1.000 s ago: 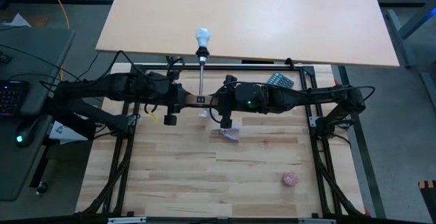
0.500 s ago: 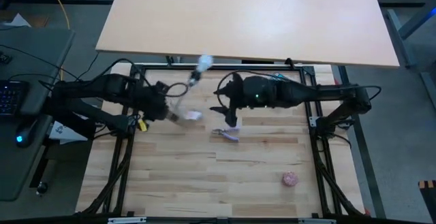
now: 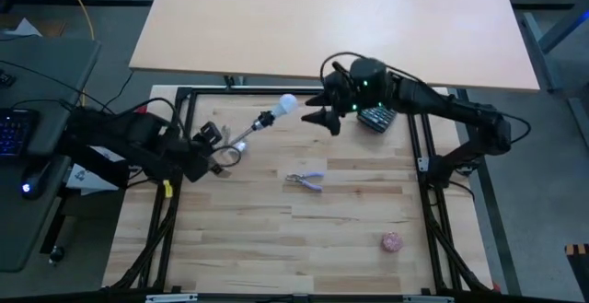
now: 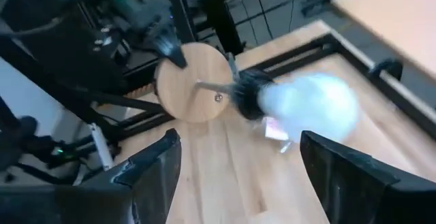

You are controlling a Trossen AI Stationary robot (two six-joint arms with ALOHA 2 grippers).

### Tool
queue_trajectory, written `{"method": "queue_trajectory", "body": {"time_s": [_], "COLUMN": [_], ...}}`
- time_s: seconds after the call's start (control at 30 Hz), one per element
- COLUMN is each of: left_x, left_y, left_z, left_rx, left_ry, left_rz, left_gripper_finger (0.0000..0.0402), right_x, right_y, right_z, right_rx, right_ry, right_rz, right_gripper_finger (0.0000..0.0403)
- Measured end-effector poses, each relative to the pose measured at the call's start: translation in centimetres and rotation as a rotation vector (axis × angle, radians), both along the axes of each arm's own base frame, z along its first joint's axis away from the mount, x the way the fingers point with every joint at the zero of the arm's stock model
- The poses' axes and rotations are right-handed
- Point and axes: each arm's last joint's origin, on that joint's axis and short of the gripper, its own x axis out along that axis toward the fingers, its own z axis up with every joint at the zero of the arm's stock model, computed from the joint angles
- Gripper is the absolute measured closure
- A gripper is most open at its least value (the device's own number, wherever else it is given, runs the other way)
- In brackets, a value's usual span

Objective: Screw lightbulb
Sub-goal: Remove the light bulb from the lamp socket

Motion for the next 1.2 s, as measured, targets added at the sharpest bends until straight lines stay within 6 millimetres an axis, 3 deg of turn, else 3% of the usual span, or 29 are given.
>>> {"method": "queue_trajectory", "body": {"time_s": [0.2,0.33,0.47,0.63,1.0,1.2], "left_x": [-0.3,-0.6,-0.3,0.0,0.0,-0.1], "left_y": [-1.6,-2.3,-2.4,-2.5,-2.6,-2.7], "left_z": [0.0,0.1,0.1,0.0,-0.1,-0.1], "left_rx": [0.048,0.144,0.247,0.258,0.229,0.177], "left_ry": [-0.007,-0.022,-0.048,-0.049,-0.049,-0.061], "left_rz": [-0.101,-0.186,-0.171,-0.154,-0.138,-0.106], "left_gripper_finger": [0.0283,0.0283,0.0283,0.0283,0.0283,0.0283], "right_x": [-1.4,-1.9,-1.5,-1.2,0.1,-0.8], "right_y": [-3.4,-5.0,-5.3,-4.9,-2.2,-2.1], "right_z": [0.4,0.2,-0.3,-0.2,0.1,0.3], "right_rx": [0.196,0.465,0.770,0.925,1.002,0.750], "right_ry": [-0.046,-0.029,0.020,0.030,0.025,0.020], "right_rz": [0.016,-0.002,-0.105,-0.164,-0.171,-0.098], "right_gripper_finger": [0.0112,0.0112,0.0112,0.0112,0.0112,0.0112]}}
